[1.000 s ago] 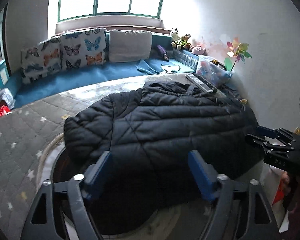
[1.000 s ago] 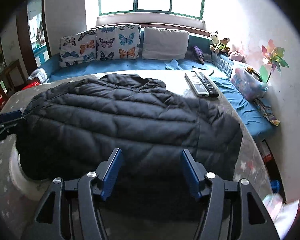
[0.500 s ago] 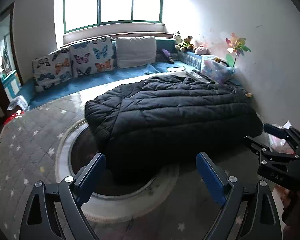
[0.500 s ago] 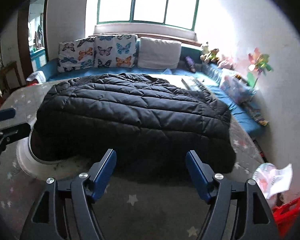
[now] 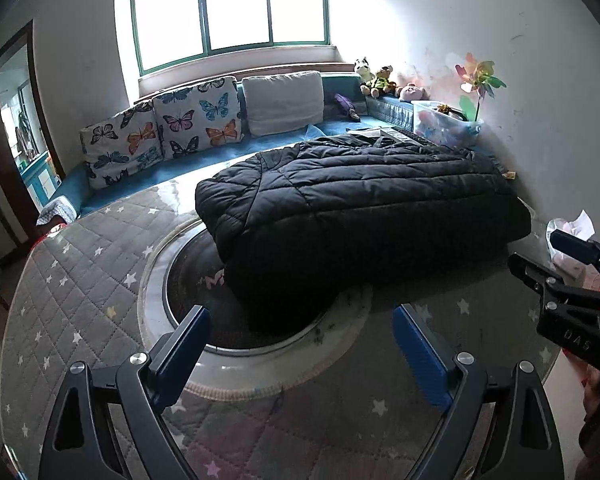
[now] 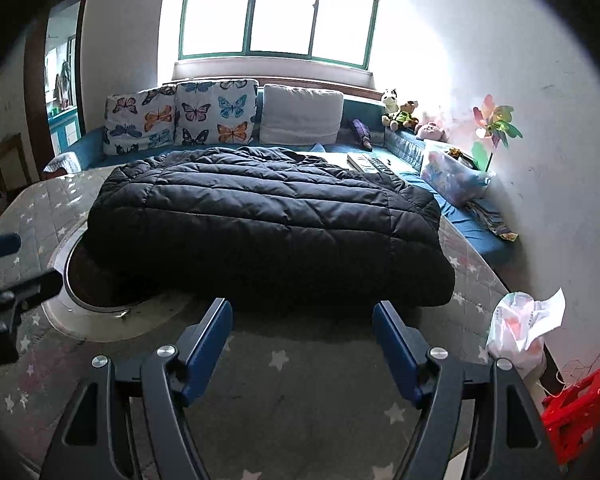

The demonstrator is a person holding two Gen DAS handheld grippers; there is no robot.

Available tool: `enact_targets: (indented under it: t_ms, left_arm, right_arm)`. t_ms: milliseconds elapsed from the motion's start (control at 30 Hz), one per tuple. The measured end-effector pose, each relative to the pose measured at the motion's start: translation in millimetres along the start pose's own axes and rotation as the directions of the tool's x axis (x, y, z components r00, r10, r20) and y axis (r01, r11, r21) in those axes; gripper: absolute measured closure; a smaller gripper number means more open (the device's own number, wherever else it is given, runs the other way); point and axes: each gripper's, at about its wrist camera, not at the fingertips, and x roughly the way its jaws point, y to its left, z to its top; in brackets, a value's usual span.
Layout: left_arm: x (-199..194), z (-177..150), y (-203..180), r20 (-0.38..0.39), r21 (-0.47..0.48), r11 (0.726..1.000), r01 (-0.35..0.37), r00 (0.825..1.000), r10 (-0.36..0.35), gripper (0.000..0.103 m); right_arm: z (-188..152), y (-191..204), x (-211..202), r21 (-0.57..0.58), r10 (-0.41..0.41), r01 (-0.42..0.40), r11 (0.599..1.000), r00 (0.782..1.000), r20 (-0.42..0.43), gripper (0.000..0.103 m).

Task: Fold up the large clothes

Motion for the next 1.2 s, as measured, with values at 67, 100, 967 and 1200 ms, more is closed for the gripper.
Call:
enact_targets:
  t_ms: [67,100,967,1200]
  left_arm:
    - [-1,-4,1,-0.007,-0.004,1.000,0.003,1.000,-0.003,0.005]
    - [-2,-5,1,-0.009,-0.004,1.000,0.002,1.000,-0.002,0.005]
    - [3,-10,3,-0.037,-0.002,1.000,-0.003,0.999,0.002,0.005]
    - [7,-10,6,-0.043,-0.016,1.000,-0.001,0.999,0.001,0.005]
  right_arm:
    - [-2,1,-3,0.001,-0.005,0.005,1.000,1.000,0.006,0.023]
    - [-2,2,-5,0.003,-0.005,0.005,1.000,1.000,0.010,0.023]
    - [-7,10,-20,0.000,0.033,-0.033,0.999,0.999,0.027,0.023]
    - [-6,14,-21,-0.014,0.035,-0.035,0.999,0.999,0.032,0.023]
